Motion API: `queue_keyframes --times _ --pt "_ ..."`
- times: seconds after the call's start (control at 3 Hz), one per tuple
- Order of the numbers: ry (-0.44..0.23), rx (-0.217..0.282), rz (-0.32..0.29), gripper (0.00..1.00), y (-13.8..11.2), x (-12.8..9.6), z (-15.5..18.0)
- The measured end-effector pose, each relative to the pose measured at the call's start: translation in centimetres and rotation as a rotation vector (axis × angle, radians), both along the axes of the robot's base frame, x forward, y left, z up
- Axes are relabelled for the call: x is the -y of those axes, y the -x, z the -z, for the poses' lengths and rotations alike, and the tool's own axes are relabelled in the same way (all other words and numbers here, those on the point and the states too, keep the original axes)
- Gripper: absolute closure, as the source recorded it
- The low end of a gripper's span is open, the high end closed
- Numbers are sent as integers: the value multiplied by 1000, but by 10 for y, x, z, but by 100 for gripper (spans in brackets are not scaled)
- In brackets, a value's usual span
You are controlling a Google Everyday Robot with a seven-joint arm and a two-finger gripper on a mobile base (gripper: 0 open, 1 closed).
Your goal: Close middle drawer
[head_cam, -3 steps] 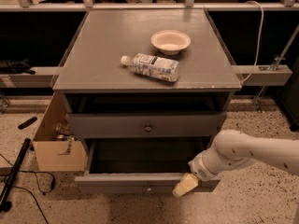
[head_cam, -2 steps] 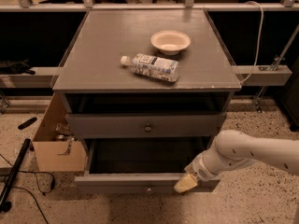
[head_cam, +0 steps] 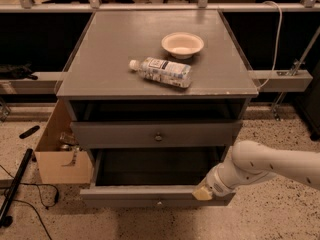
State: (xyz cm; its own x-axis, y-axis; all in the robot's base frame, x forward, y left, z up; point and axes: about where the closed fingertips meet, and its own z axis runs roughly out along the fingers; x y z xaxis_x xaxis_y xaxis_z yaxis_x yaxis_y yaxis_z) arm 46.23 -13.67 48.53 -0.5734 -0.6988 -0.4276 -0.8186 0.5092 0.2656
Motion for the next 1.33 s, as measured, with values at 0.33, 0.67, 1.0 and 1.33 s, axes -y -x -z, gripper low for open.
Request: queue_keyframes --times 0.33,0.67,1.0,1.33 --pt "-45 -11 15 100 32 -4 8" --pt "-66 -64 33 100 76 -9 32" --pt "-78 -63 33 100 78 -10 31" --pt "-78 -63 33 100 78 -10 31"
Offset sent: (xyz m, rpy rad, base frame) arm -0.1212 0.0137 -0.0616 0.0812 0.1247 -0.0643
